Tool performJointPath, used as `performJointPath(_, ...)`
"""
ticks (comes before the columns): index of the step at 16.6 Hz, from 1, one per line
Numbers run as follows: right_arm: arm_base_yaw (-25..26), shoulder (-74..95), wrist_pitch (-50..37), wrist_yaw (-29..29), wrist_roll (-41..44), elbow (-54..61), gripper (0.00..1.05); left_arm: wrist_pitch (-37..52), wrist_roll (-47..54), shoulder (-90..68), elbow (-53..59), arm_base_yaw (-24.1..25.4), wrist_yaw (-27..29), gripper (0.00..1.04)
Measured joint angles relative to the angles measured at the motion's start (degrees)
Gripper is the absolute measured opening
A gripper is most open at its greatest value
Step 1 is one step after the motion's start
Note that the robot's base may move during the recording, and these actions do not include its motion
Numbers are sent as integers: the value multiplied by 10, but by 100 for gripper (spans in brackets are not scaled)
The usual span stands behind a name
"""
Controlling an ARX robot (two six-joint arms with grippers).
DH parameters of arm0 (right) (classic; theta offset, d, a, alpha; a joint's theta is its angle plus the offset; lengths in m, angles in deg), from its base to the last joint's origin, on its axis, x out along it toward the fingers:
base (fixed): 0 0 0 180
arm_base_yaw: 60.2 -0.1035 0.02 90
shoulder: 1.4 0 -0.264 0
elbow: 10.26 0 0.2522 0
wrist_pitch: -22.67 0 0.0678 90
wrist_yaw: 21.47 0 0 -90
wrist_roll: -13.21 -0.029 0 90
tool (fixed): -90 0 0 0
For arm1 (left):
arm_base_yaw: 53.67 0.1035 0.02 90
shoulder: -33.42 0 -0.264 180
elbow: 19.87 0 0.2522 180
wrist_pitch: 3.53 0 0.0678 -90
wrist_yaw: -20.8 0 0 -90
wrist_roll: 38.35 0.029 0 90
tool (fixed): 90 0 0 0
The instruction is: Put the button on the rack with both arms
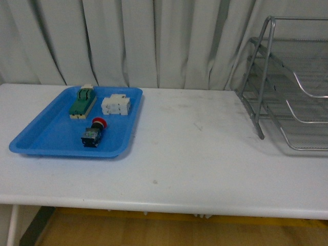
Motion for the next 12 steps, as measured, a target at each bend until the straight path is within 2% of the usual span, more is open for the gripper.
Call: performJointPath(12,0,0,0,0,0,0,98,0,0,0,0,0,0,98)
